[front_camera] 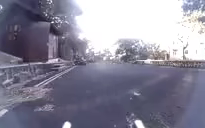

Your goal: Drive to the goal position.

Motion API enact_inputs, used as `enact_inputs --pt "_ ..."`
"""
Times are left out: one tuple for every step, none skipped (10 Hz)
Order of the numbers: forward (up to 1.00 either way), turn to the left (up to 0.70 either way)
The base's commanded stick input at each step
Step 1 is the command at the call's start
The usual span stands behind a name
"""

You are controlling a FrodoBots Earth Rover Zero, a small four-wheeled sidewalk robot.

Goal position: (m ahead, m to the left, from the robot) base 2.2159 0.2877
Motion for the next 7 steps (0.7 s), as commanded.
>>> enact_inputs --pt "0.50 0.00" --pt "0.50 0.00" --pt "0.50 0.00" --pt "0.50 0.00" --pt "0.50 0.00" --pt "0.50 0.00" --pt "0.50 0.00"
